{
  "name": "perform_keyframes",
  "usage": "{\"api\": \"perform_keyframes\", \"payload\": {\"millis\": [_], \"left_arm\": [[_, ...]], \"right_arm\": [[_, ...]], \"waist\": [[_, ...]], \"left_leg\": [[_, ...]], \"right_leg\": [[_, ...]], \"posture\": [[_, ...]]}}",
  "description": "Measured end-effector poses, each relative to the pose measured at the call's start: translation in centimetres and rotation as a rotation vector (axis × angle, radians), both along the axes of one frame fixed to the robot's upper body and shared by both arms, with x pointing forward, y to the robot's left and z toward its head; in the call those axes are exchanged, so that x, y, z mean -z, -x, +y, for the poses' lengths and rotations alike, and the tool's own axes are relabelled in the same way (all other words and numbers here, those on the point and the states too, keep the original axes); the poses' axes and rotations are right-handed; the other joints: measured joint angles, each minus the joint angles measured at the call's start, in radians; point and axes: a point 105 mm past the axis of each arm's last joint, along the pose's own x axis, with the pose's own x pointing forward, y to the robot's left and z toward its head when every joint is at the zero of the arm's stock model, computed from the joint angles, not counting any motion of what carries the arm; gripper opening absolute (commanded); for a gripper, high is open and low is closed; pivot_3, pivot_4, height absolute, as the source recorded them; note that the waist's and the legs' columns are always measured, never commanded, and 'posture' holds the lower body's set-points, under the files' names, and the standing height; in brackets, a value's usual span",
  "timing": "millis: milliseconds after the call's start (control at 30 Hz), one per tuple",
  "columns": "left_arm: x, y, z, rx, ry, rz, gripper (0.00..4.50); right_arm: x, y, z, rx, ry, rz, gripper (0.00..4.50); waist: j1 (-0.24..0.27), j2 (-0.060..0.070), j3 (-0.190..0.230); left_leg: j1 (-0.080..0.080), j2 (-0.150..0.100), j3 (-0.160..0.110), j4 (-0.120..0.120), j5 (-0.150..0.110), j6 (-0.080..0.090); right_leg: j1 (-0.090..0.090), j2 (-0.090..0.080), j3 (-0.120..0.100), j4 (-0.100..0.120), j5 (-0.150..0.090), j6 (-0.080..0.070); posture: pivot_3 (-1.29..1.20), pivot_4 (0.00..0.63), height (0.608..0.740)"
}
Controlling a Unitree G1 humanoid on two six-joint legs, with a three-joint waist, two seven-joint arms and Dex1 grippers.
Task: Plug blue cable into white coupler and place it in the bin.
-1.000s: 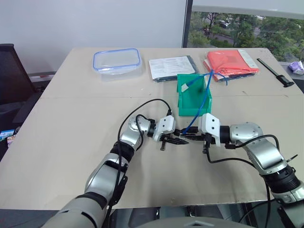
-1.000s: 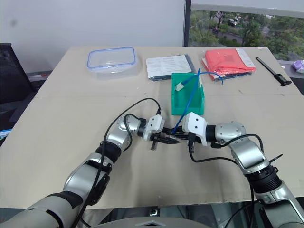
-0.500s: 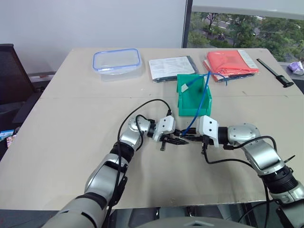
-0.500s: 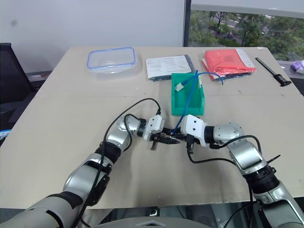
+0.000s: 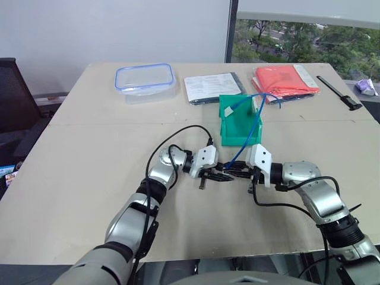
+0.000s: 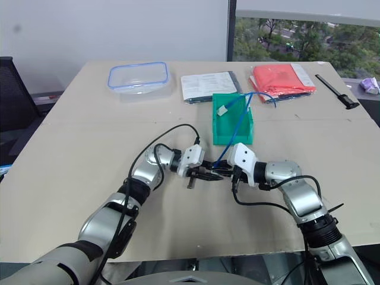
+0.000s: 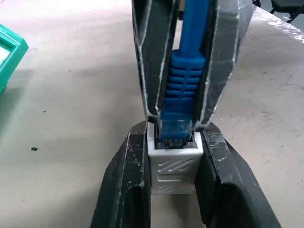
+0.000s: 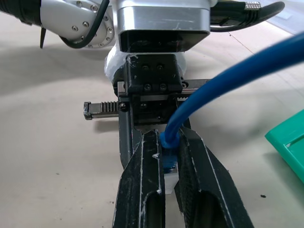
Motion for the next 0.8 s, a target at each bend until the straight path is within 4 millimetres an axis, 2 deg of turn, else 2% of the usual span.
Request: {"api": "perform_keyframes", "payload": {"millis": [167,533,600,800], "left_arm": [[-0.02,0.10,-0.16,0.009,0.003,-0.002,0.60],[-0.12,0.08,-0.06,0.010,0.003,-0.007,0.60],[-0.07,0.08,-0.06,0.009,-0.001,-0.001,1.67],[0.15,0.14,-0.18,0.011,-0.028,-0.015,4.43]], "right_arm": [[-0.14,0.20,-0.03,-0.027,0.045,-0.037,0.00],[-0.34,0.12,0.15,-0.014,0.009,-0.024,0.00],[-0.32,0.08,0.07,-0.014,0.020,-0.037,0.00],[-0.25,0.24,0.81,-0.048,0.035,-0.090,0.00]], "waist": [[0.002,0.000,0.000],[0.001,0.001,0.003],[0.001,0.001,0.003],[0.002,0.002,0.003]], "left_leg": [[-0.001,-0.002,0.000,0.000,0.000,0.001],[-0.001,-0.002,0.000,0.000,0.000,0.001],[-0.001,-0.002,0.000,0.000,0.000,0.001],[-0.001,-0.003,0.000,0.000,0.000,0.001]], "right_leg": [[-0.001,-0.001,-0.001,-0.001,0.000,0.000],[-0.001,-0.001,-0.001,-0.001,0.000,0.000],[-0.001,-0.001,-0.001,-0.001,0.000,0.000],[-0.001,-0.001,-0.001,-0.001,0.000,0.000]], "posture": [[0.00,0.150,0.740],[0.00,0.150,0.740],[0.00,0.150,0.740],[0.00,0.150,0.740]]}}
